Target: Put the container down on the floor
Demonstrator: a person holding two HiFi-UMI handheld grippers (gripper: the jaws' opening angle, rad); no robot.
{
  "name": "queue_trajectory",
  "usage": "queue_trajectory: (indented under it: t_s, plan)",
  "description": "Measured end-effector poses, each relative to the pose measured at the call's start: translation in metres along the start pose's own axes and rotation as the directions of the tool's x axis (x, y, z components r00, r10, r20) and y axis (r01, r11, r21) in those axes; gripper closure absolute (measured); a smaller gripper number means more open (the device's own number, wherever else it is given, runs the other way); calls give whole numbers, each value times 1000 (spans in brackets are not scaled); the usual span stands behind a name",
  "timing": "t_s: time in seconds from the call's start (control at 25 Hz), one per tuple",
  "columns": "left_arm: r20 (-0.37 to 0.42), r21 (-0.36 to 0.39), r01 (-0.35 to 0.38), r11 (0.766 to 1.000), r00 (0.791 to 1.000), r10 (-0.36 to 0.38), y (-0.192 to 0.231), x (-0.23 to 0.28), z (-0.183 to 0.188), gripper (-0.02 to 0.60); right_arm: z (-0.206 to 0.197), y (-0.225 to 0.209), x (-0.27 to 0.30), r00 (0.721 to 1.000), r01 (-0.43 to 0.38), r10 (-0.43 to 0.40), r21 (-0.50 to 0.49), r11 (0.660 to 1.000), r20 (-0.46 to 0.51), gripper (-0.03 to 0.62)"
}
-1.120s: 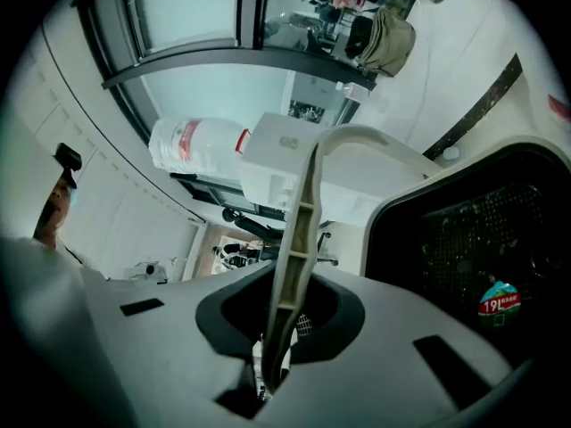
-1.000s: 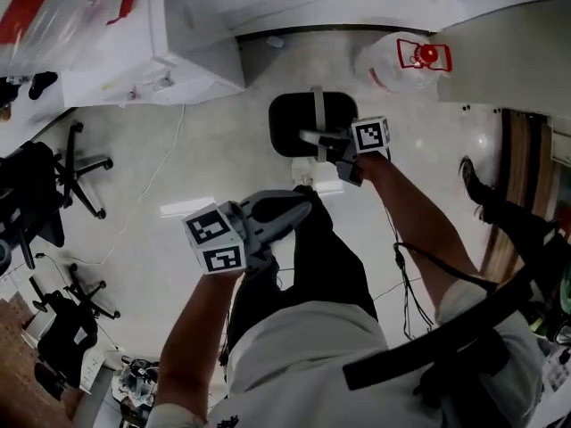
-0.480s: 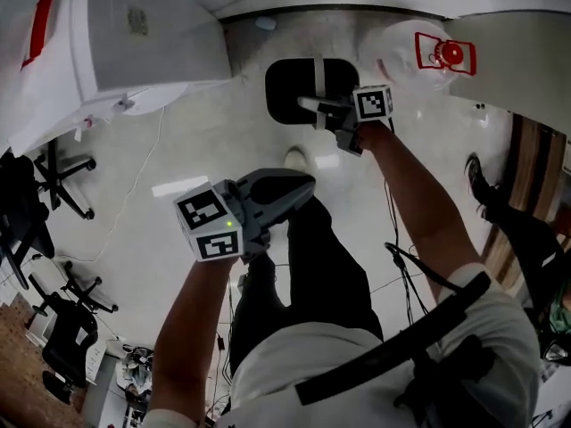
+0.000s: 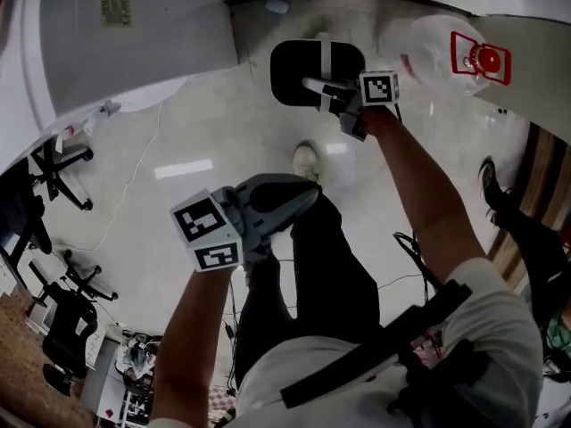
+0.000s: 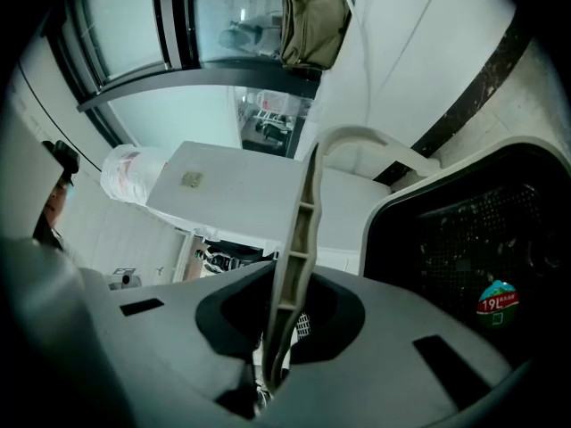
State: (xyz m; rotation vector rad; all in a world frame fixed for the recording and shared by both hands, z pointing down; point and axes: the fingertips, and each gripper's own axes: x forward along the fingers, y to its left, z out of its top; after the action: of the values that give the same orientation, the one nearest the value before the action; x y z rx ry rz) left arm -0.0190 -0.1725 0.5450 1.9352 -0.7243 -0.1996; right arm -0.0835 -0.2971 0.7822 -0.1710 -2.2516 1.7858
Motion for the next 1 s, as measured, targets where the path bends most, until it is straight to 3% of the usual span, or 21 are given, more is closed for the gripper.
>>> queue_trajectory:
  t_s: [0.12,0.48,0.72,1.0]
  plan:
    - [14,-14,6,1000,1000,-5,5,9,-5,572,-4,-9,3,1000,-22,22,9,1000,-9,568]
    - [22,-55,7,998,1000,-5,18,10,-19,572,-17,-46,7,1000,13,-13,12,1000,-21,568]
    - [42,-73,1,997,999,2,31,7,-21,572,-20,-47,11,1000,-27,27,29,999,-3,568]
    - [44,-81,13,997,999,-9,32,16,-23,572,-28,-56,4,1000,-16,15,44,999,7,568]
